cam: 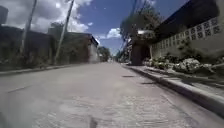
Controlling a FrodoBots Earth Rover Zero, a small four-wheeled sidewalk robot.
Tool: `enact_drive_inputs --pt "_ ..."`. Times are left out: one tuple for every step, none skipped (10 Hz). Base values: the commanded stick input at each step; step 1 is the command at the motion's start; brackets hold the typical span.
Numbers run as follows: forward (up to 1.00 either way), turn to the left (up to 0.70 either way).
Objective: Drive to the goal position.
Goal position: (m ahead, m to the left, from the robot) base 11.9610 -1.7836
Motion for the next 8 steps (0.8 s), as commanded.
enact_drive_inputs --pt "0.70 -0.35" --pt "0.70 -0.35" --pt "0.70 -0.29" --pt "0.70 -0.16" --pt "0.70 0.00" --pt "0.70 0.00" --pt "0.70 0.00" --pt "0.70 0.00"
